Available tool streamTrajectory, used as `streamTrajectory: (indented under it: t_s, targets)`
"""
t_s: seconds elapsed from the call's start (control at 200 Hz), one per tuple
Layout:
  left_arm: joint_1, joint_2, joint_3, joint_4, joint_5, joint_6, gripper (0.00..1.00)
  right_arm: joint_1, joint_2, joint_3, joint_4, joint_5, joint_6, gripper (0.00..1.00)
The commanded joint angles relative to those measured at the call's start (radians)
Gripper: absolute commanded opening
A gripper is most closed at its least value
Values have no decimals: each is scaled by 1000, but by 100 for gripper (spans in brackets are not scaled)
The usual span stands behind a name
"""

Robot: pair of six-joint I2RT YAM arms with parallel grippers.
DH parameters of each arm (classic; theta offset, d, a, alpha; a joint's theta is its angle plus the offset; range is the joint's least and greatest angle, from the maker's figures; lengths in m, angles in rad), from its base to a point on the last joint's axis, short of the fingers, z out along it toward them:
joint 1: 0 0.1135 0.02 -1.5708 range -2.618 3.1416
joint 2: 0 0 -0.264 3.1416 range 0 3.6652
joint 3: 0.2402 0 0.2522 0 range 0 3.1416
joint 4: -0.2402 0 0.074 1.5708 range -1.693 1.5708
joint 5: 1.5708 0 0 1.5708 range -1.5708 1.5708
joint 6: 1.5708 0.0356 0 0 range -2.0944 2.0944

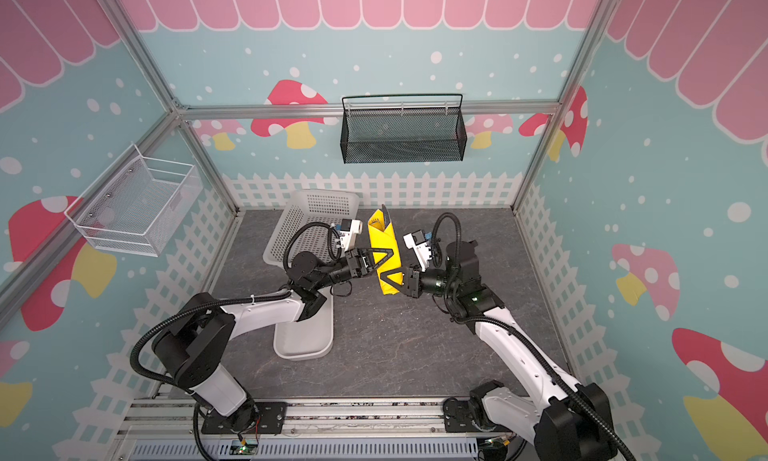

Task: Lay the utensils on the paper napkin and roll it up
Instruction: 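Open the right gripper and draw it back from the roll while the left holds it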

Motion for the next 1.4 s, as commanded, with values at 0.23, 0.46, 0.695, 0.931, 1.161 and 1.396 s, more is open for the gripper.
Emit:
streamTrajectory:
  t_s: [0.23, 0.46, 0.695, 0.931, 1.161, 1.396]
  targets:
    - [2, -14, 26, 20, 7, -20, 2, -41, -33, -2, 48, -48, 3, 32]
    - [2, -10, 31, 13, 6, -19, 8, -43, -19, -16, 99, -69, 29, 15]
    - [1, 13, 19, 29, 16, -30, 35, -45, -18, -20, 144, -74, 61, 11]
    - [0, 4, -5, 39, 18, -33, 38, -52, -20, -16, 151, -68, 72, 10]
    - [1, 5, 5, 25, 26, -27, 25, -55, -24, -31, 159, -56, 79, 11]
    - [2, -16, -3, -5, 16, 1, 11, -60, -29, -47, 166, -55, 84, 11]
